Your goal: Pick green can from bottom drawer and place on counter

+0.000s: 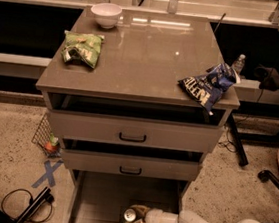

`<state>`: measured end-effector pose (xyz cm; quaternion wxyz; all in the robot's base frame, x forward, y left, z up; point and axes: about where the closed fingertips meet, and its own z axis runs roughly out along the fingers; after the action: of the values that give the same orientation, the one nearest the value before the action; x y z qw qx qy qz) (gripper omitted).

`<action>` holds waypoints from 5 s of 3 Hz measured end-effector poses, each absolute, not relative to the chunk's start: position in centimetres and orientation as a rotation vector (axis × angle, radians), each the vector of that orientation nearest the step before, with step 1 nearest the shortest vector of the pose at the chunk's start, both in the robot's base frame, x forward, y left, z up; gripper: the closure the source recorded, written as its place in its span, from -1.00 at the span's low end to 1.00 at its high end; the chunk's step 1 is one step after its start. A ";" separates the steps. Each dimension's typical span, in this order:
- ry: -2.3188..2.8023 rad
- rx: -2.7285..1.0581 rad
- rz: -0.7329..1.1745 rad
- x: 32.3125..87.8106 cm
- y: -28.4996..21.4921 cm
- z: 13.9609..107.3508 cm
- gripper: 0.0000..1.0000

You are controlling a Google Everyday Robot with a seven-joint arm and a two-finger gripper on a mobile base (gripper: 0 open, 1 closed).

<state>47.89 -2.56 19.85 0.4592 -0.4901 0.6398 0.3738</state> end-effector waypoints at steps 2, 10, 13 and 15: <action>1.535 -1.194 0.958 46.1 -3.3 23.8 1.00; 1.735 -0.985 0.790 48.0 -9.7 75.2 1.00; 1.807 -0.966 0.633 52.9 -7.1 88.5 1.00; 1.832 -0.921 0.581 59.3 -7.5 95.1 1.00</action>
Offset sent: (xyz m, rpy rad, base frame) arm -0.0750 -0.0438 0.1745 0.1677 -0.0336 0.0695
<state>59.29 -7.49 95.07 0.4841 -0.3783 0.7521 0.2386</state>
